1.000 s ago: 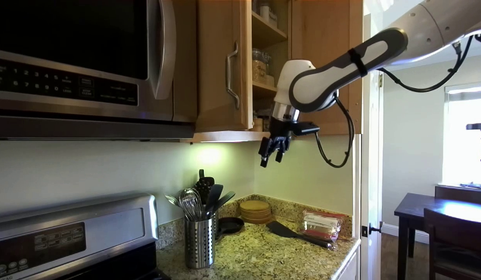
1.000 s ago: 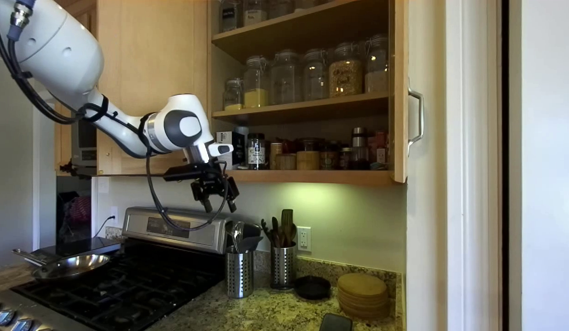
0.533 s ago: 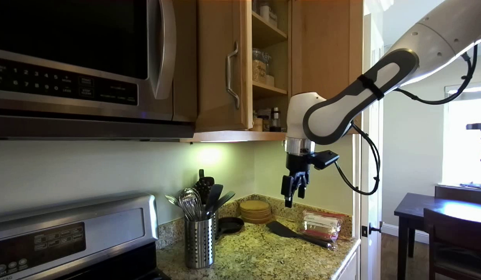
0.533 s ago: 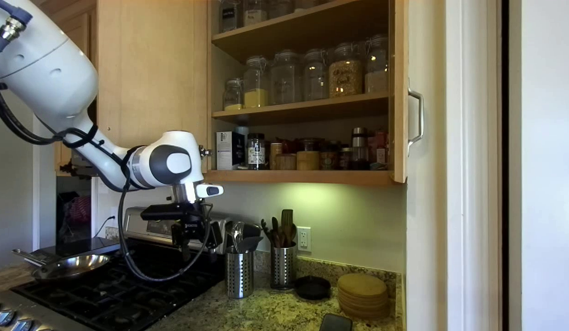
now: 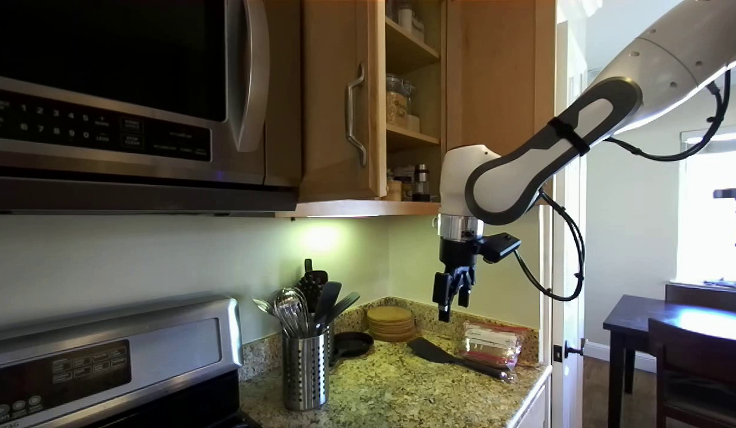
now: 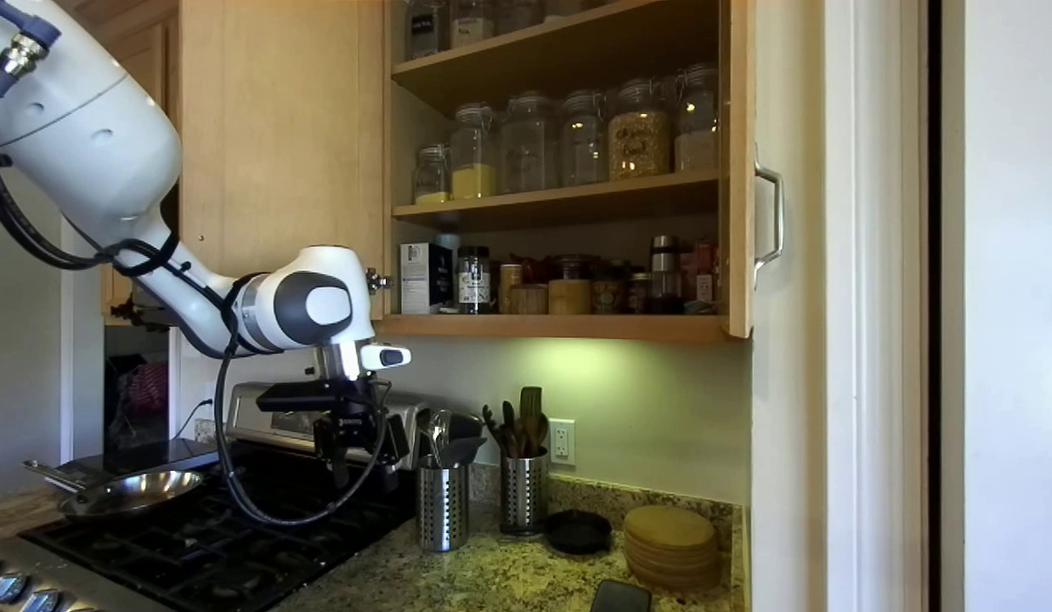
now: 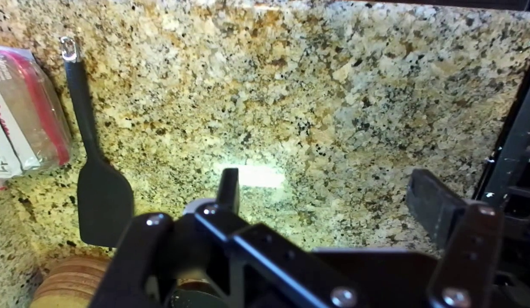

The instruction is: Pick the bottle on the counter, put it in the cupboard then close the cupboard

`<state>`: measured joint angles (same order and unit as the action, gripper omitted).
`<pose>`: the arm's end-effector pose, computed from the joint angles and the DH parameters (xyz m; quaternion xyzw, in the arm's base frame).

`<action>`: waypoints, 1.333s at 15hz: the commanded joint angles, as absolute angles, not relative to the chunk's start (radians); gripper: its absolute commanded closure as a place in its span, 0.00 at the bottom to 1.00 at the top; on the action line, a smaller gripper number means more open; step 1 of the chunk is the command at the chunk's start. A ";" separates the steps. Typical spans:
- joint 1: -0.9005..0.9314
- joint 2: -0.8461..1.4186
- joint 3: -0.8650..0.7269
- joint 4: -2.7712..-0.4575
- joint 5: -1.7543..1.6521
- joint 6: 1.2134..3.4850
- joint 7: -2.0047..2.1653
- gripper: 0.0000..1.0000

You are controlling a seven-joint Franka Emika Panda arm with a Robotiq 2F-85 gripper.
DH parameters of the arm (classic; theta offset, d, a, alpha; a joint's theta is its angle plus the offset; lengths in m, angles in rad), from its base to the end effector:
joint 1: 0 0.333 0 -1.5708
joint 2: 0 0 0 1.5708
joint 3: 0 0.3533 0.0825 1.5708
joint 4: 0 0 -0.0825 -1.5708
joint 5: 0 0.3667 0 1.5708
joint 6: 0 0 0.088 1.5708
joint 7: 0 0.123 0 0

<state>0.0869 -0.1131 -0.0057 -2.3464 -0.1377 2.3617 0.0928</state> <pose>0.4838 0.0360 0.4223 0.9958 0.0399 0.0682 0.0453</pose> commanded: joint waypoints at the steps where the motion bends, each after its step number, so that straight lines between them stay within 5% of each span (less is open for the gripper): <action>1: 0.070 -0.192 0.000 -2.387 -0.071 2.353 -0.010 0.00; 20: 0.224 -0.659 -0.010 -2.427 0.202 2.234 -0.353 0.00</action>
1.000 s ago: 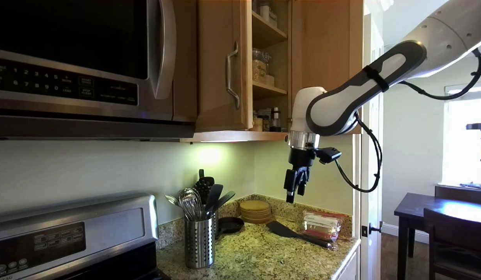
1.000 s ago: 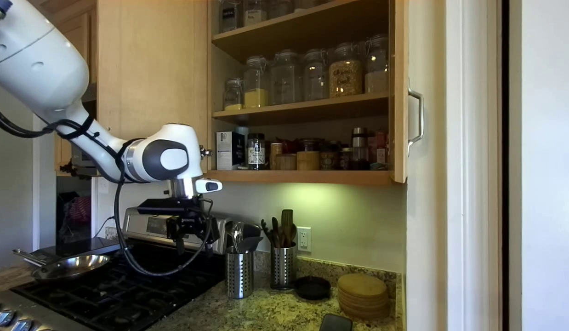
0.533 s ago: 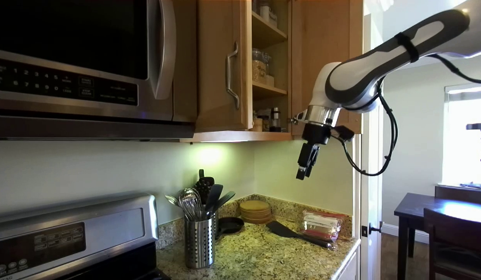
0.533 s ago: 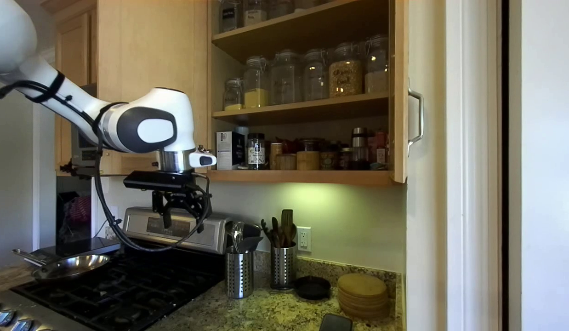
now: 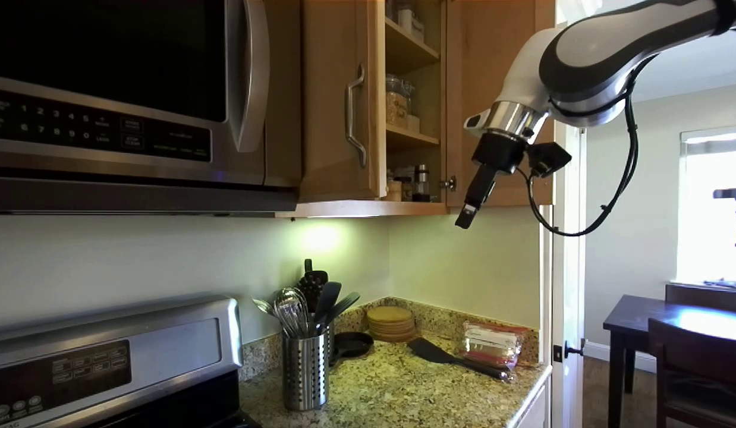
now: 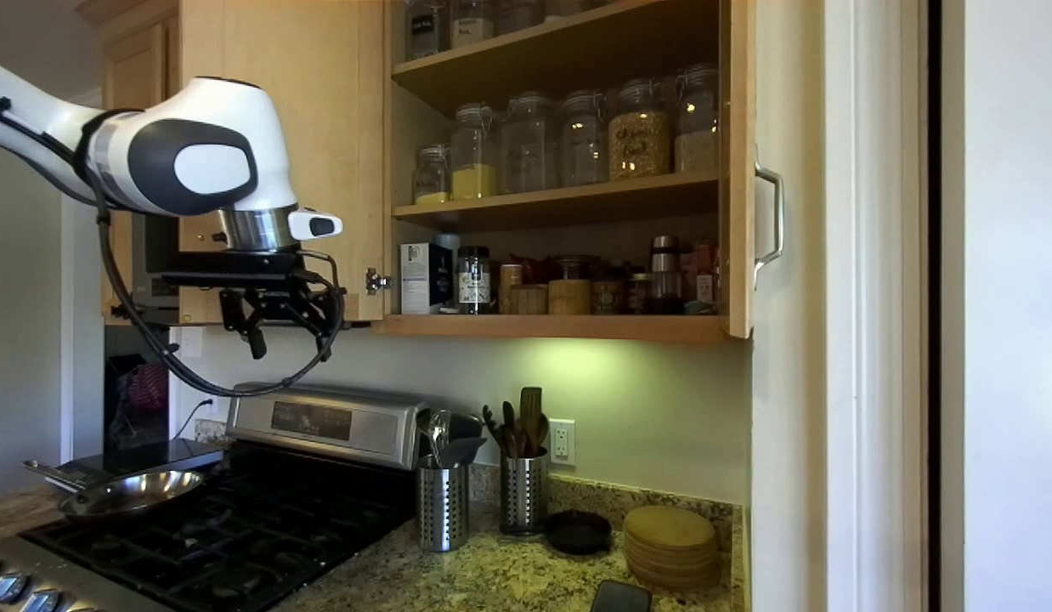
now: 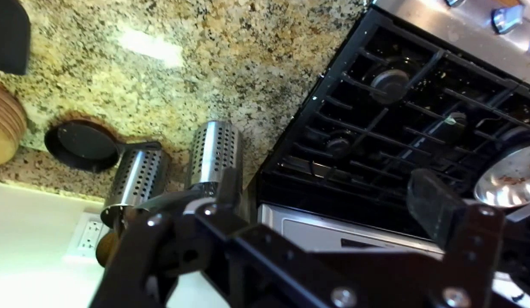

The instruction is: Pick the bottle on the counter, put it in the cupboard then close the cupboard

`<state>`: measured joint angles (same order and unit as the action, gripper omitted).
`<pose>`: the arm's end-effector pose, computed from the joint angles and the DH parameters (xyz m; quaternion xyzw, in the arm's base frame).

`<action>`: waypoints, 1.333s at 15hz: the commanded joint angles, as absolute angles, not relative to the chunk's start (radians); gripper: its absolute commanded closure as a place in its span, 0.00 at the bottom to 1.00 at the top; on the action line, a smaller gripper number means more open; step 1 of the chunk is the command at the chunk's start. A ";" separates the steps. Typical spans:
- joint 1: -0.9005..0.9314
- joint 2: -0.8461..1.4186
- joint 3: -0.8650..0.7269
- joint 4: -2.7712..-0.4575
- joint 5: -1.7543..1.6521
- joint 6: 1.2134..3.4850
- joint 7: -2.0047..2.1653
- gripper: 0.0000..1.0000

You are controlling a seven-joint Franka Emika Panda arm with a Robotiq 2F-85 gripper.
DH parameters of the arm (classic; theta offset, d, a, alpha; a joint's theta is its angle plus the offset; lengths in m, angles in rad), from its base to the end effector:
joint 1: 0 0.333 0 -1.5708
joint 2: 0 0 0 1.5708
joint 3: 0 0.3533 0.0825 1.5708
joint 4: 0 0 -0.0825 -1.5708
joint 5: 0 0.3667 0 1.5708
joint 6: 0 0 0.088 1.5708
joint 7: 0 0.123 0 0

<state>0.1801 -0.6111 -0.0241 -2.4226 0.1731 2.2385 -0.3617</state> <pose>0.3665 0.0631 0.5875 -0.9503 -0.2131 -0.2182 0.0628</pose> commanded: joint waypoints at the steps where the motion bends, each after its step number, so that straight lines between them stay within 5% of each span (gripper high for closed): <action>1: 0.242 -0.666 -0.001 -2.421 0.209 2.235 -0.354 0.00; 20: 0.368 -0.655 0.146 -2.317 0.303 2.440 -0.210 0.00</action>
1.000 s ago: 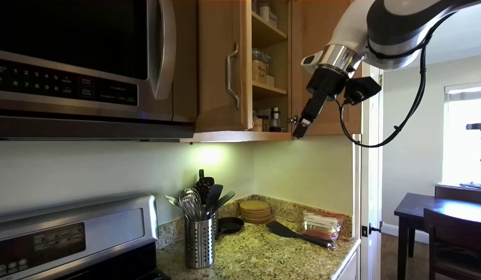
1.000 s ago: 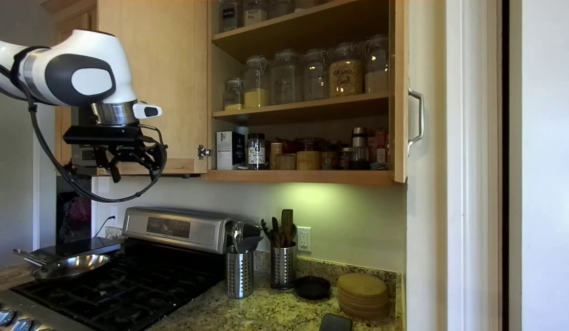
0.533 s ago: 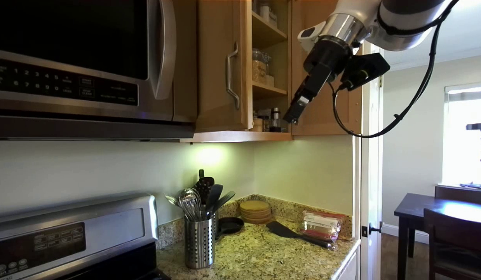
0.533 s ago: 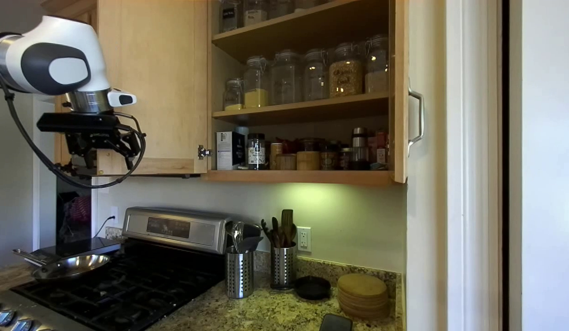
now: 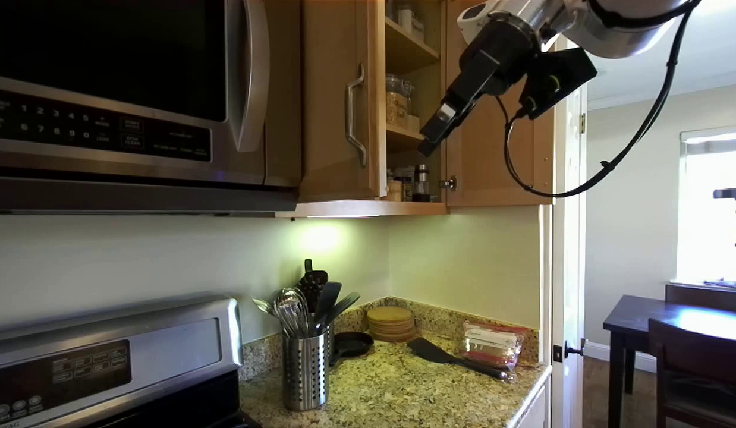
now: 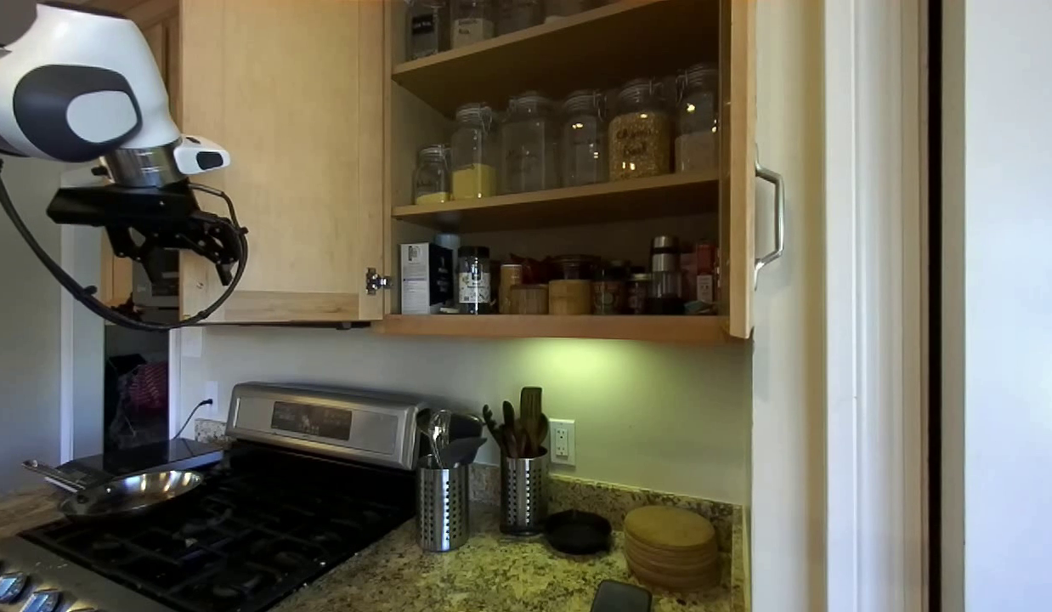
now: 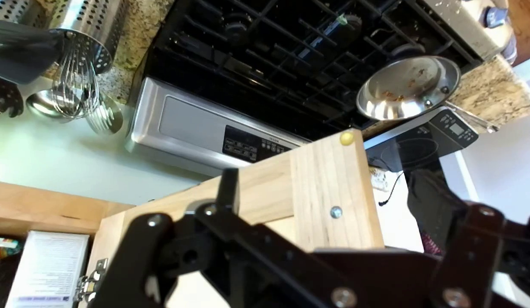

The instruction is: Pick the bottle on the counter, put it in the cupboard then close the cupboard

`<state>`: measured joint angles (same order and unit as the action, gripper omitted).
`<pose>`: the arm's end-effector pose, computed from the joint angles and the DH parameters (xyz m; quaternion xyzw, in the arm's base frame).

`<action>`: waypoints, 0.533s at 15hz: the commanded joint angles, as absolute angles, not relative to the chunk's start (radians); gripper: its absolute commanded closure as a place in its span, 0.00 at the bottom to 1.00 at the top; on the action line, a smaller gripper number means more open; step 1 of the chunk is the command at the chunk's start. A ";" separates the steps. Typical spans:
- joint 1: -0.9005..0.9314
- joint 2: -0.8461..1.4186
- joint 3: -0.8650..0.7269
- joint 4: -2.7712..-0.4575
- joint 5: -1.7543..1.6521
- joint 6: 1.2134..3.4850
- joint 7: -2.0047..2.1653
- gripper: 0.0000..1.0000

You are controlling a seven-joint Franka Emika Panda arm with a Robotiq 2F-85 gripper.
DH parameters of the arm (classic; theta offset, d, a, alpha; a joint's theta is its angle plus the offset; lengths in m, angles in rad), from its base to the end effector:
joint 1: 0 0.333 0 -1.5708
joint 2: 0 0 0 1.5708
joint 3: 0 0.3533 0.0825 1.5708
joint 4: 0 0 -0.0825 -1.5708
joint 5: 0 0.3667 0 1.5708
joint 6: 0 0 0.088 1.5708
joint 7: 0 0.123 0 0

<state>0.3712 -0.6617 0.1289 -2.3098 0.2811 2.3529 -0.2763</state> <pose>0.3121 0.1983 0.6776 -0.8860 -0.2999 -0.3314 0.1235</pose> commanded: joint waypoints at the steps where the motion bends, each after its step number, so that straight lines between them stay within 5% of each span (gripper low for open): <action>1: 0.369 -0.649 0.152 -2.316 0.301 2.465 -0.189 0.00; 8: 0.372 -0.638 0.238 -2.287 0.276 2.527 -0.057 0.00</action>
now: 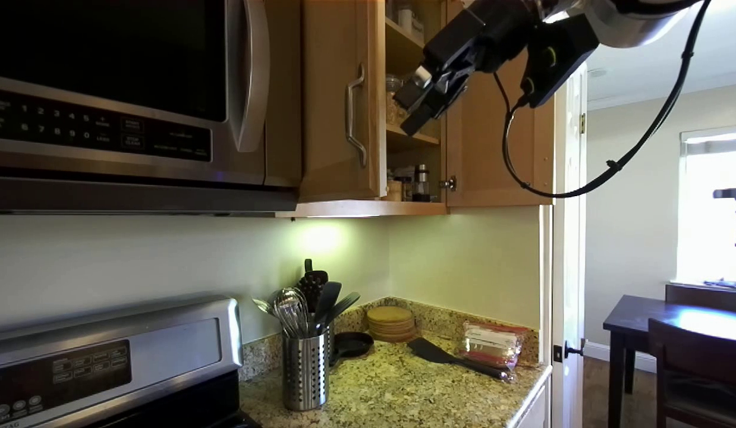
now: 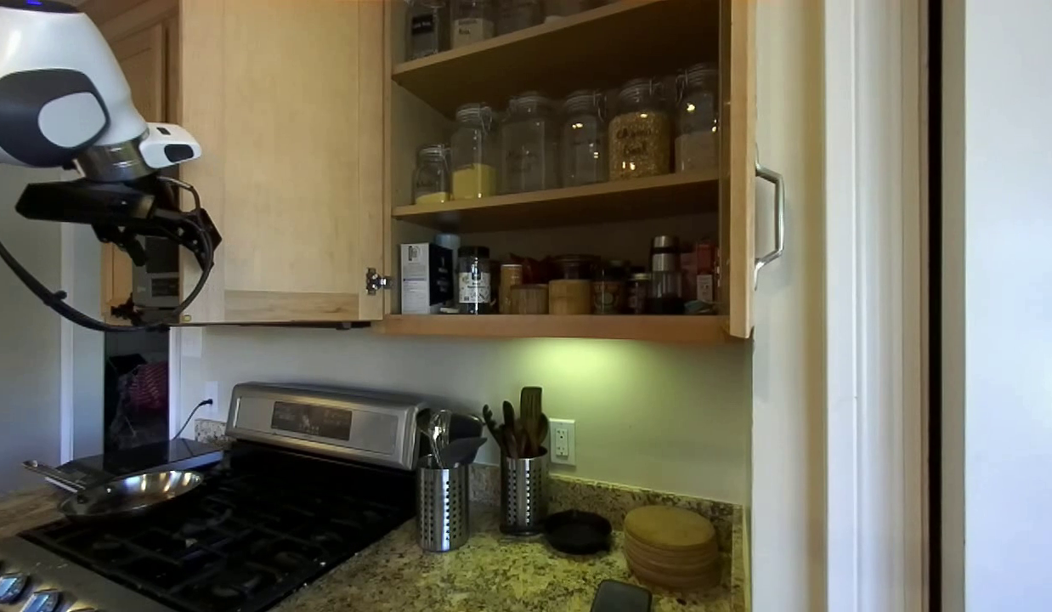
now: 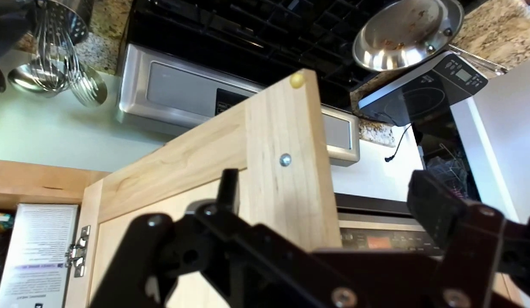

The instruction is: Pick the bottle on the counter, put it in the cupboard then close the cupboard

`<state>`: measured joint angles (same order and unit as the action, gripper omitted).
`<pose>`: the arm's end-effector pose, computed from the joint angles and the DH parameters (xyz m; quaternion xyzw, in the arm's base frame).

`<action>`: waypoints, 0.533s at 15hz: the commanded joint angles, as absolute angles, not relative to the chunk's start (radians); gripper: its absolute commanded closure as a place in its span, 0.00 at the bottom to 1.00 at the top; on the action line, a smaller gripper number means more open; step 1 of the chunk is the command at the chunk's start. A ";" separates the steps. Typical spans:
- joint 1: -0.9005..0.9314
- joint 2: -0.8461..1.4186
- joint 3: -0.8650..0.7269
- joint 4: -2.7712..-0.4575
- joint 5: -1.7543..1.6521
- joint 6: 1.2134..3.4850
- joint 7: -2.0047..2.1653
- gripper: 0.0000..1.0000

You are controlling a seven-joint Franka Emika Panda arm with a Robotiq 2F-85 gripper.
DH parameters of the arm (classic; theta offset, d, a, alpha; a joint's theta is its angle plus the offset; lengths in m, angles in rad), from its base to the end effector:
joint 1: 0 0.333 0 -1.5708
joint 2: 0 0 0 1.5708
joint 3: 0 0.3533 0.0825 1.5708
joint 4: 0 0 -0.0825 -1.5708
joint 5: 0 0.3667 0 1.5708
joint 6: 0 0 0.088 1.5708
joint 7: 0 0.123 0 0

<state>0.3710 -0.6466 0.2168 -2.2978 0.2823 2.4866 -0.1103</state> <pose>0.2994 0.2382 0.6929 -0.8782 -0.2541 -0.3768 0.1488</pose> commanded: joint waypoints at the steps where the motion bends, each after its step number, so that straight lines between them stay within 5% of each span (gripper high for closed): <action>1: 0.367 -0.635 0.249 -2.287 0.269 2.544 -0.043 0.00; 8: 0.302 -0.577 0.304 -2.275 0.197 2.672 0.049 0.00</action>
